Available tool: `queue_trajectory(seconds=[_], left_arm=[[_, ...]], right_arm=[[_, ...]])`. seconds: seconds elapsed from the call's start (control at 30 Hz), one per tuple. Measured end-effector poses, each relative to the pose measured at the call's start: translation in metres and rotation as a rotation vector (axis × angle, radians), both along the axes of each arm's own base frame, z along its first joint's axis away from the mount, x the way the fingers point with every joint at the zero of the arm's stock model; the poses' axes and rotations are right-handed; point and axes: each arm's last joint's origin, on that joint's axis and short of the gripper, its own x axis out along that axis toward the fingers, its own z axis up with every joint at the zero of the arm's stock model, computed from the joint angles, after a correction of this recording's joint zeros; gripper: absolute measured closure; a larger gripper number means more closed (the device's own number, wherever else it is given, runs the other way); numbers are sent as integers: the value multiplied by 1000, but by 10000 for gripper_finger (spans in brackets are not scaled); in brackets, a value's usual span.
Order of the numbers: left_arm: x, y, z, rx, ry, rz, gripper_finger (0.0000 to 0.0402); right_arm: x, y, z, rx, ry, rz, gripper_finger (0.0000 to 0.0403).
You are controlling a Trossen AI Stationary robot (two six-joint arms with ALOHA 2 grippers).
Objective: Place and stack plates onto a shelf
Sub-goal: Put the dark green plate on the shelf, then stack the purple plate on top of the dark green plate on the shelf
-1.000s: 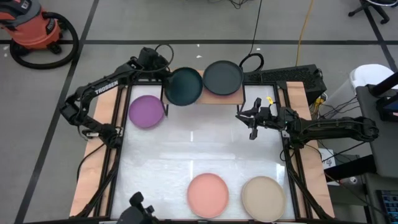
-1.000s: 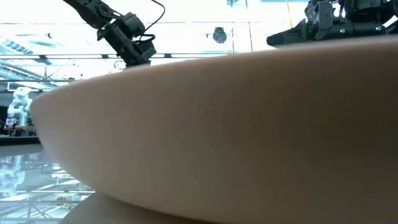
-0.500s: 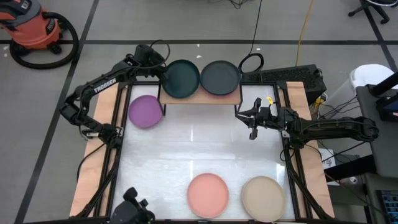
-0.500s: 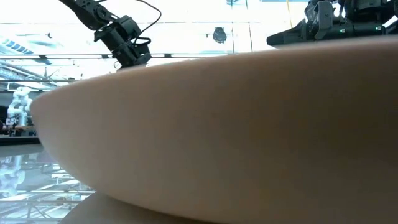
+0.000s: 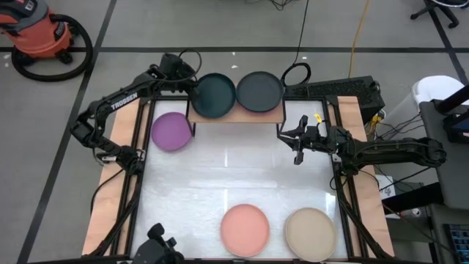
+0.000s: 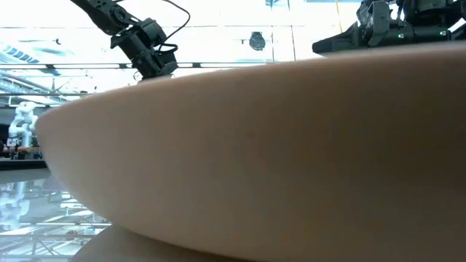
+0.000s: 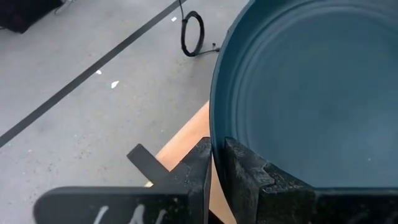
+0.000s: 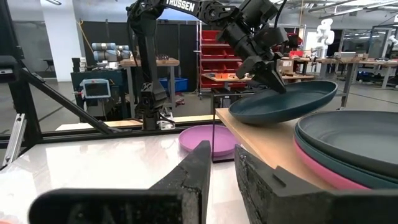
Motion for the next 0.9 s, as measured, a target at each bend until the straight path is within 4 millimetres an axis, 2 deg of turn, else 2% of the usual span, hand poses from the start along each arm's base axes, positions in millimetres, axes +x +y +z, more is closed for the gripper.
queue_trajectory(seconds=[0.13, 0.37, 0.53, 0.6, 0.73, 0.8, 0.9], left_arm=[[3, -3, 0, -3, 3, -23, 345], [4, -4, 0, -3, 1, -30, 273], [3, -6, 3, 2, -10, -24, 244], [-1, -10, 12, 28, -25, -24, 241], [-12, -24, 52, 108, -79, -27, 240], [-20, -37, 72, 156, -114, -35, 240], [-27, -64, 84, 162, -116, -83, 240]], right_arm=[[0, 0, 0, 0, 0, -1, 344], [0, 0, 0, 4, -1, 0, 344], [0, 0, 0, 4, -1, 0, 344], [0, 0, 0, 4, -1, 0, 344], [0, 0, 0, 4, -1, 0, 344], [0, 0, 0, 3, -1, 0, 344], [0, 0, 0, 3, -1, 0, 344]])
